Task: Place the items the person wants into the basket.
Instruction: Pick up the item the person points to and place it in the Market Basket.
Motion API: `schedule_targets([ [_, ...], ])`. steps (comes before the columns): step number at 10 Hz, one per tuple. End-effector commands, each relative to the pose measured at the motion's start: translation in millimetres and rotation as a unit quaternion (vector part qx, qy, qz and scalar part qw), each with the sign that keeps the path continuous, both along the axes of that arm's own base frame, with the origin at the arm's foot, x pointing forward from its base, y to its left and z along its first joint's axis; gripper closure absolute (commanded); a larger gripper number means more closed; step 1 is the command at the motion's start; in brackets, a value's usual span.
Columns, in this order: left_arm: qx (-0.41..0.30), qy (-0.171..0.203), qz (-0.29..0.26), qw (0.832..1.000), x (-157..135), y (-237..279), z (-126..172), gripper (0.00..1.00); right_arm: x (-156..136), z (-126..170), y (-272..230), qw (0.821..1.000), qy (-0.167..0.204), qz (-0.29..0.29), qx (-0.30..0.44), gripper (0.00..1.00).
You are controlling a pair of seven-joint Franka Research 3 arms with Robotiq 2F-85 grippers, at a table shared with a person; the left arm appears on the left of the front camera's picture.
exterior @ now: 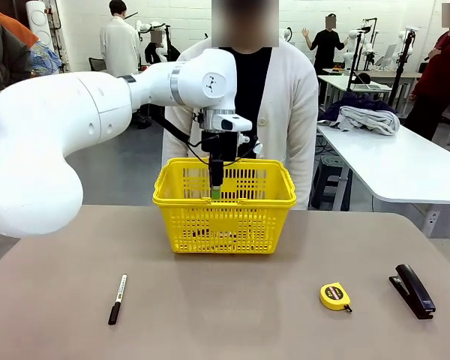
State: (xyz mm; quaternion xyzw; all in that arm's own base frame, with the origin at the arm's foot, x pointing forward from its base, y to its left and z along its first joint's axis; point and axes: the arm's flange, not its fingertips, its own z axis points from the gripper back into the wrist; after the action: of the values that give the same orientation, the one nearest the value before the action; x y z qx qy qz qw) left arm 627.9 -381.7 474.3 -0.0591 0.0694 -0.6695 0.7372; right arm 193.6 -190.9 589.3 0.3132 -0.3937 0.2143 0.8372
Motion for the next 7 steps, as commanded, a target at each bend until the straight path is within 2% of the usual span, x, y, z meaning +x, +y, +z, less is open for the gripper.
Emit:
schedule_targets([
  [1,0.003,-0.034,0.039,0.999,-48,37,66,0.00,2,-1,1,1.000,-0.009,0.008,0.008,0.00],
  [3,-0.002,-0.096,0.082,0.992,-111,95,120,0.00,2,-1,1,1.000,-0.009,0.008,0.008,0.00],
  [4,-0.009,-0.111,0.103,0.988,-141,122,137,0.00,2,-1,1,1.000,-0.009,0.008,0.008,0.00],
  [5,-0.018,-0.121,0.126,0.984,-170,149,149,0.00,2,-1,1,1.000,-0.009,0.008,0.008,0.00],
  [7,-0.040,-0.128,0.168,0.977,-208,196,158,0.00,2,-1,1,1.000,-0.009,0.008,0.008,0.00],
])
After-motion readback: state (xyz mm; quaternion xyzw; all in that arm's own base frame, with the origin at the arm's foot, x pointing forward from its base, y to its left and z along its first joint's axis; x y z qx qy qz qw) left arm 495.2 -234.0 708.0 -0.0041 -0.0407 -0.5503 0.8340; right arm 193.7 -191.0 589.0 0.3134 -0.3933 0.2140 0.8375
